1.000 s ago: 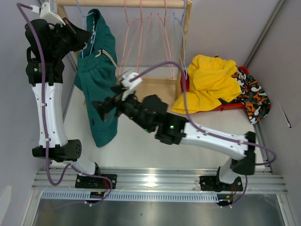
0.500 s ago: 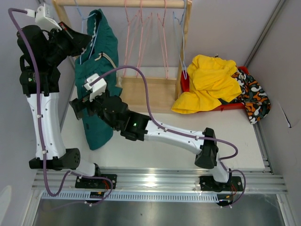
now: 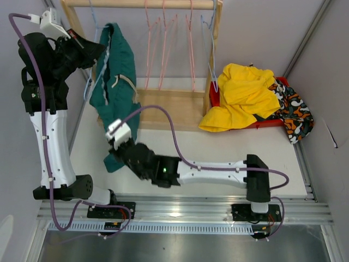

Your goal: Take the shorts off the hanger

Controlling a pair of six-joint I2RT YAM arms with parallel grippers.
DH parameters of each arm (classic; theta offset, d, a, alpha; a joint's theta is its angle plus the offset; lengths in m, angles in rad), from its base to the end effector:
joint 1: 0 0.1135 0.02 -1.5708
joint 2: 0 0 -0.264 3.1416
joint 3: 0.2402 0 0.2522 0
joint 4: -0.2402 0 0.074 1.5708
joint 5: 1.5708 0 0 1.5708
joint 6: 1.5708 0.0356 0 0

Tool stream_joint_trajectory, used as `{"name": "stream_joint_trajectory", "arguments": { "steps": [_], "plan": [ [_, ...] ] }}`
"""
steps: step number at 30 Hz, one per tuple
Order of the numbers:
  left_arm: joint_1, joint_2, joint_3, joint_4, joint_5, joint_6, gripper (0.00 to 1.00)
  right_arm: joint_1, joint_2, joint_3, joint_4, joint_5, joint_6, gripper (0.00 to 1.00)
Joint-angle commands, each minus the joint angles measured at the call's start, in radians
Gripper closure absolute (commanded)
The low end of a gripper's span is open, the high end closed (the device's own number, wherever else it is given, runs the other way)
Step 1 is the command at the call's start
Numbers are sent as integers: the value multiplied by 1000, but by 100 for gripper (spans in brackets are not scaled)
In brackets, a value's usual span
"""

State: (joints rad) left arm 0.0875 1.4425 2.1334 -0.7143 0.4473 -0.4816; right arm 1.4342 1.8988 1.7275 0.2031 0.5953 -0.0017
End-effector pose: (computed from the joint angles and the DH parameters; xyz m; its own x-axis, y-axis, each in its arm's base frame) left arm 0.2433 0.0059 0.5752 -0.1837 -0.4353 -0.8813 0.3011 0.8285 -0.4720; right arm 0.0824 0.4531 0.3841 0.0056 0.0304 -0.9995 -0.7439 0.6681 0.0161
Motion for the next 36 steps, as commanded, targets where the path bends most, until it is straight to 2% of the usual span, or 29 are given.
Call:
{"name": "stream_joint_trajectory", "arguments": {
  "steps": [1, 6, 10, 15, 20, 23, 26, 27, 28, 29, 30, 32, 34, 36],
  "plan": [
    [8, -22, 20, 125, -30, 6, 100, 167, -144, -141, 79, 138, -31, 100],
    [6, -22, 5, 122, -33, 6, 100, 216, -187, -241, 56, 189, 83, 100],
    [1, -108, -119, 128, -15, 1, 100, 175, -159, -201, 102, 176, 28, 100],
    [-2, -292, -334, 44, -81, 54, 100, -9, -83, -11, 53, 22, 6, 100],
    [-2, -390, -392, -53, -113, 89, 100, -187, 44, 235, -92, -121, 72, 100],
    [-3, -419, -400, -70, -84, 78, 100, -259, 71, 250, -164, -154, 112, 100],
    [-3, -419, -388, -68, -117, 92, 100, -253, -18, 94, -108, -143, 163, 100],
    [-2, -416, -383, -54, -133, 95, 100, -241, -103, -63, -78, -128, 186, 100],
    [-2, -398, -363, -48, -154, 100, 100, -206, -147, -145, -18, -112, 196, 100],
    [-2, -387, -343, -42, -157, 101, 100, -181, -190, -226, 11, -65, 206, 100],
    [-2, -377, -331, -16, -160, 97, 100, -157, -228, -376, 33, -37, 232, 100],
    [-3, -328, -264, 2, -162, 89, 100, -72, -326, -504, 47, 23, 268, 100],
    [-3, -282, -213, 4, -163, 84, 100, 24, -412, -654, 13, 128, 334, 100],
    [-3, -204, -116, 15, -157, 77, 100, 92, -473, -730, -25, 262, 380, 100]
  ]
}}
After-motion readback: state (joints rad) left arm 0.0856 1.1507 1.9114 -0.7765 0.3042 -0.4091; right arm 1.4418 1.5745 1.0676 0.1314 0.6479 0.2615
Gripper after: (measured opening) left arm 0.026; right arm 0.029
